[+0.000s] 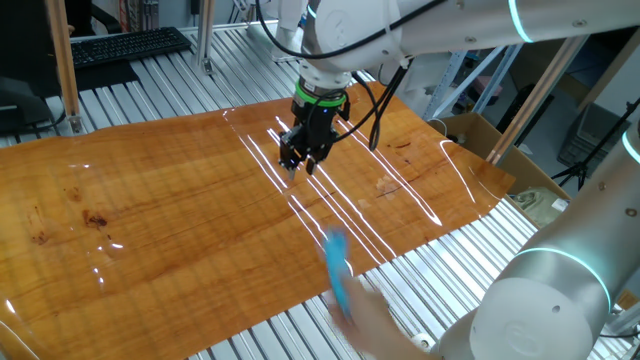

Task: Receive something handed over by a human

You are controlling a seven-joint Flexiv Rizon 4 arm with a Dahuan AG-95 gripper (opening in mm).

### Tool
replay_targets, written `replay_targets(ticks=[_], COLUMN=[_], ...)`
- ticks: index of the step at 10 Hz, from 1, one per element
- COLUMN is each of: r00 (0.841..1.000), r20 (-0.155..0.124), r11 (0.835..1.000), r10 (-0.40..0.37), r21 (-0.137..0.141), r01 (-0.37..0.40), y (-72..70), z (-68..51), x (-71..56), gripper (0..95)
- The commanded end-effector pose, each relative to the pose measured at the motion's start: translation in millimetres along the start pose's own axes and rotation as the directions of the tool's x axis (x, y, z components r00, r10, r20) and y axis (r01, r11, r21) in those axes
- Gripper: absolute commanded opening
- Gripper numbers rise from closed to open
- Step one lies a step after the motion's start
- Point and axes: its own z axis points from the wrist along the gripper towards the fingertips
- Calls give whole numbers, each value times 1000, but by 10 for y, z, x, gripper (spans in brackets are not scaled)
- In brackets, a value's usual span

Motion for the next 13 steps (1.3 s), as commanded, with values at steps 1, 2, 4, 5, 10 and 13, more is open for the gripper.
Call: replay_targets(ticks=[1, 2, 4, 5, 10, 13], r00=[1000, 1000, 999, 999, 1000, 1000], r20=[4, 3, 5, 5, 8, 6], r11=[1000, 1000, 999, 999, 1000, 1000], r10=[-1, 7, 33, 47, 12, 18], r21=[-1, -2, 0, -1, 3, 7], r01=[1, -7, -33, -47, -12, -18], y=[-3, 2, 39, 77, 122, 122], z=[0, -11, -29, -38, -54, -54], x=[102, 180, 295, 361, 431, 431], gripper=[380, 570, 570, 760, 0, 0])
